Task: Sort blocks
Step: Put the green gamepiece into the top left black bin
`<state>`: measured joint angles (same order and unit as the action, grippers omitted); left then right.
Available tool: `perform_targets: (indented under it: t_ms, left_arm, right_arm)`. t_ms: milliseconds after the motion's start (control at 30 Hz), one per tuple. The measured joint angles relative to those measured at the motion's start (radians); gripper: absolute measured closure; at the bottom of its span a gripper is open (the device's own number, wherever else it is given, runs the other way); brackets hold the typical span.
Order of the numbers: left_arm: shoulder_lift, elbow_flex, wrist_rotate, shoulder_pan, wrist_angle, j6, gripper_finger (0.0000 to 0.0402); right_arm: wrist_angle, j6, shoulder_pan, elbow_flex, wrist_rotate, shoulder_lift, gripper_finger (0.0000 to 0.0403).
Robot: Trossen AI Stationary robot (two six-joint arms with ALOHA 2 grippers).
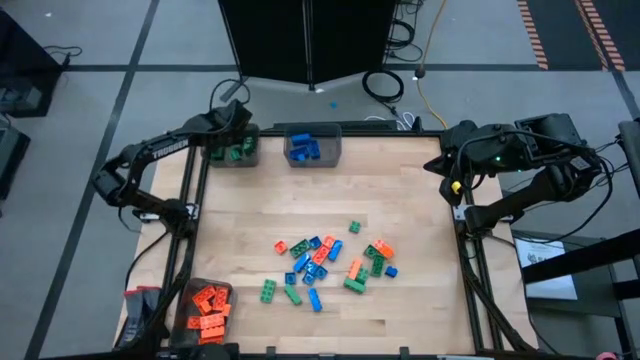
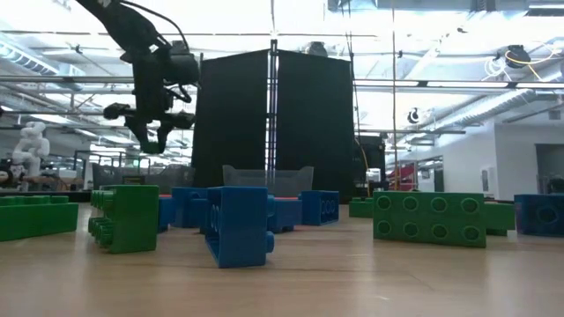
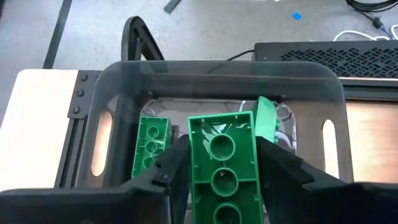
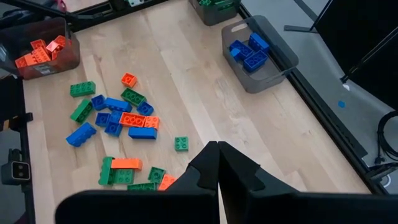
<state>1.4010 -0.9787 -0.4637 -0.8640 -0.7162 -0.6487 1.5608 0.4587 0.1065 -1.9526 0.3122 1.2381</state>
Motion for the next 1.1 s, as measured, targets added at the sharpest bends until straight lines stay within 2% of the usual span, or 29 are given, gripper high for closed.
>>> perform_targets:
  t_ms: [567,700,867,967,1100]
  left_arm:
    - [0.000,0.000,0.001,0.000,0.004,0.004,0.0243]
    - [0.000,0.000,0.010,0.000,0.027,0.078,0.0242]
    - [0.000,-0.001,0.018,0.000,0.059,0.096,0.0242]
    - [0.000,-0.001,0.042,0.000,0.103,0.139,0.0231]
    - [0.000,-0.001,0.052,0.001,0.128,0.166,0.0194]
  right_arm:
    - [0.000,0.004,0.000,0.000,0.000,0.000,0.0403]
    - [0.000,0.002,0.000,0.000,0.000,0.000,0.0403]
    - [0.000,0.001,0.000,0.000,0.000,0.000,0.0403]
    - [0.000,0.001,0.000,0.000,0.000,0.000,0.0403]
    - [0.000,0.001,0.000,0.000,0.000,0.000,0.0403]
